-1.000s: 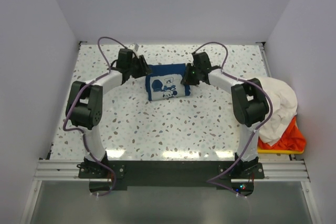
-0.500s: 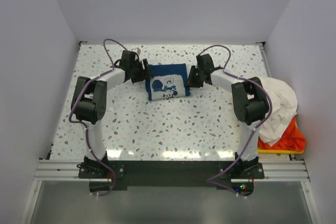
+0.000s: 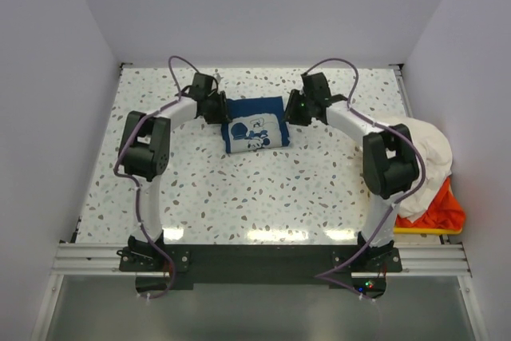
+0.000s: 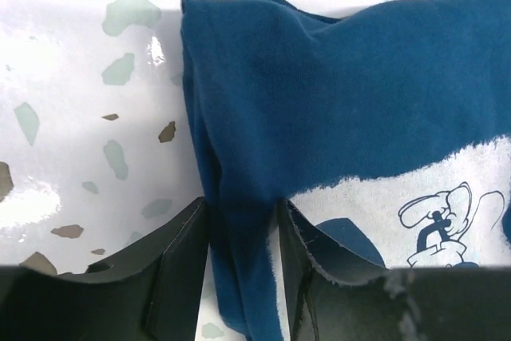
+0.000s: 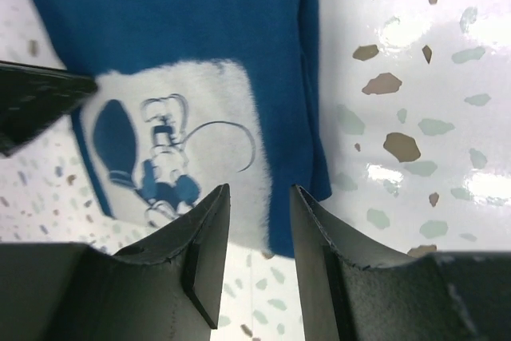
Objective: Fold and stack the t-shirts
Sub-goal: Neatly place the folded tshirt to the corner
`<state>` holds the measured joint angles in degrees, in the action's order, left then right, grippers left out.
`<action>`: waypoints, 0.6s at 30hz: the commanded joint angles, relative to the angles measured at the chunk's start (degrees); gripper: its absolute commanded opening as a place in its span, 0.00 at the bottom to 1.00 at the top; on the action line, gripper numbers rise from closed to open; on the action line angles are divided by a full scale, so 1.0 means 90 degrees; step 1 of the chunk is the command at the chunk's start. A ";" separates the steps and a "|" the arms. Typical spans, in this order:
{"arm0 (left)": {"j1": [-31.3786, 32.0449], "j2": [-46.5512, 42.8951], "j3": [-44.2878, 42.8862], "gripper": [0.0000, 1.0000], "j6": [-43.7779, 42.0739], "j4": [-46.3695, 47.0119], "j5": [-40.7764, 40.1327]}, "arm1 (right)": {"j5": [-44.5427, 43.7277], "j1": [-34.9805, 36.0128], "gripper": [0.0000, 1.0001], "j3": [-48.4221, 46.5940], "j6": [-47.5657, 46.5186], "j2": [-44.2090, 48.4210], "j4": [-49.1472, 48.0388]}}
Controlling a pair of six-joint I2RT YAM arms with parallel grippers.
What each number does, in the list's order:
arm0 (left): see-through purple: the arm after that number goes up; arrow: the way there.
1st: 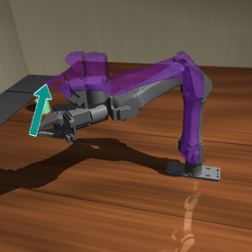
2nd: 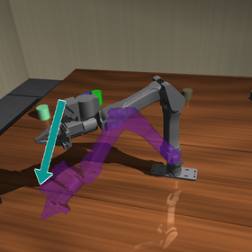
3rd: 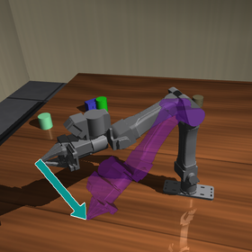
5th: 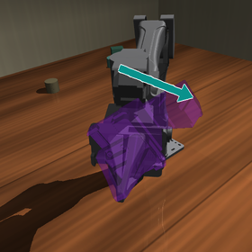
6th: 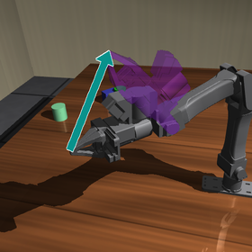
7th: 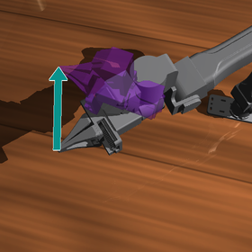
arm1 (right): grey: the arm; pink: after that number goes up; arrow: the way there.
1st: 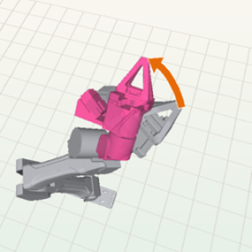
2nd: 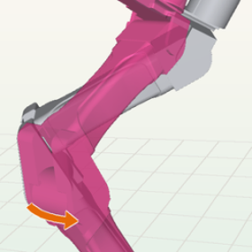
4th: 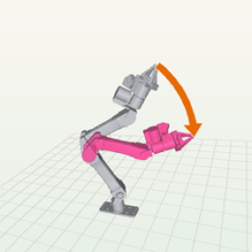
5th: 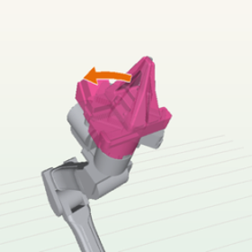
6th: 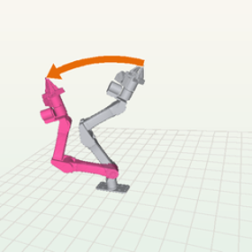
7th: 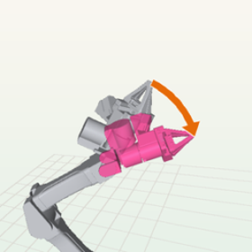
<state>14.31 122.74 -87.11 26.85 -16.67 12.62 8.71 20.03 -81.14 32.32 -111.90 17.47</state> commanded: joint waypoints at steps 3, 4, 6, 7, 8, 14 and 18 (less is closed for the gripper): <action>0.0256 0.0034 -0.0106 0.29 -0.0288 -0.0609 -0.0620 | -0.0137 0.0030 0.40 0.0226 -0.0055 0.1338 0.0051; 0.0256 0.0054 -0.0145 0.22 -0.0307 -0.0735 -0.0708 | -0.0167 0.0020 0.40 0.0362 -0.0046 0.1513 0.0012; 0.0256 0.0229 -0.0495 0.01 -0.0463 -0.1018 -0.1213 | -0.0167 0.0049 0.40 0.0695 -0.0007 0.1932 0.0002; 0.0256 0.0384 -0.0651 0.00 -0.0522 -0.1367 -0.1381 | -0.0157 0.0069 0.40 0.0812 0.0032 0.2061 -0.0018; 0.0247 0.0444 -0.0904 0.00 -0.0619 -0.1487 -0.1895 | -0.0177 0.0127 0.40 0.1064 0.0032 0.2188 -0.0037; -0.0113 0.0835 -0.1598 0.00 -0.1020 -0.1859 -0.3275 | -0.0245 0.0391 0.39 0.2158 0.0120 0.3233 -0.0281; -0.0524 0.1069 -0.2039 0.00 -0.1361 -0.1830 -0.3745 | -0.0177 0.0450 0.39 0.2550 0.0120 0.3672 -0.0291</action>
<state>14.04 129.84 -102.41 19.51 -29.93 -10.72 7.16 23.88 -59.75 32.64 -82.35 16.62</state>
